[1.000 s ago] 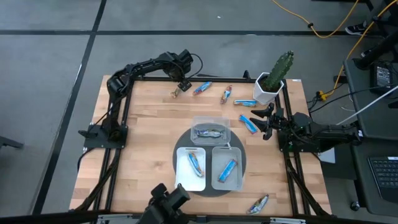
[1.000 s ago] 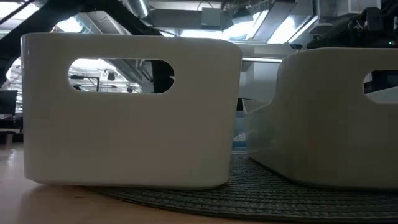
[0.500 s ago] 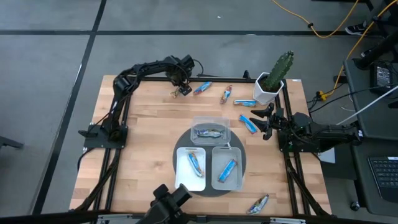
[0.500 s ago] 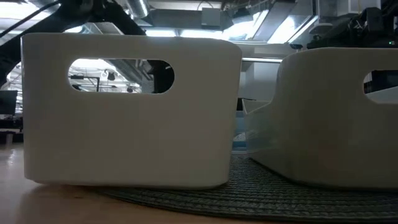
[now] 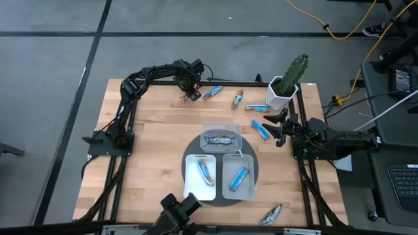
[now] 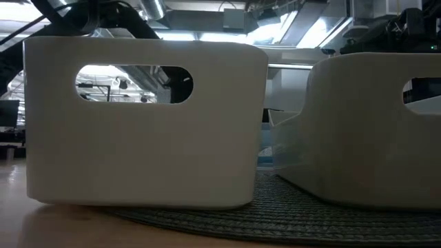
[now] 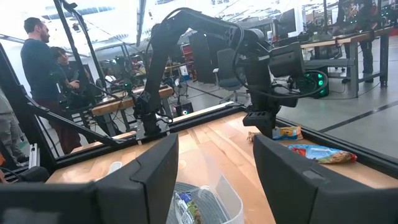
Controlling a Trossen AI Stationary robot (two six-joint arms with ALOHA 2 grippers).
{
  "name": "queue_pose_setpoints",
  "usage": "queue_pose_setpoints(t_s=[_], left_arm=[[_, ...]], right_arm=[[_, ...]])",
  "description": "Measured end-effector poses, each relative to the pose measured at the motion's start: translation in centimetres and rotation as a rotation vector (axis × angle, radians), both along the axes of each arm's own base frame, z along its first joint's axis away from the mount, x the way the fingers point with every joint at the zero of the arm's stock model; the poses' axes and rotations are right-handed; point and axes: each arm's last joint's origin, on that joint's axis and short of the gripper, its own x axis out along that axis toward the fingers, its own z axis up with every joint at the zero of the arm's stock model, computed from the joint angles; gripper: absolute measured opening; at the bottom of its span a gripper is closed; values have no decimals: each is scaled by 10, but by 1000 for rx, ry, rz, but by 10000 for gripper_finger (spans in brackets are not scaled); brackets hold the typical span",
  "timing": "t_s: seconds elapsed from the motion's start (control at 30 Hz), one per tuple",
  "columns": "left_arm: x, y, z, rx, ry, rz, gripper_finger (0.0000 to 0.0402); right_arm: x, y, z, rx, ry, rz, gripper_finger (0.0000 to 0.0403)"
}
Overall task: Pick and place Granola Bars by type
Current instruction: Put the orange chocolate chip into the transparent bin
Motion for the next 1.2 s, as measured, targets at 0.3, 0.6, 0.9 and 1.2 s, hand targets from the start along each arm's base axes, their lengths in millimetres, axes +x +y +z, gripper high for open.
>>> queue_pose_setpoints(t_s=[0.3,0.6,0.9,1.2], left_arm=[[-1,-2,0,-15,14,10,34],[-7,-17,25,-42,58,-26,29],[-13,-32,84,61,-64,-29,28],[-29,-57,146,165,-195,-19,28]], right_arm=[[0,0,0,0,0,0,210],[0,0,0,0,0,0,210],[0,0,0,0,0,0,210],[0,0,0,0,0,0,210]])
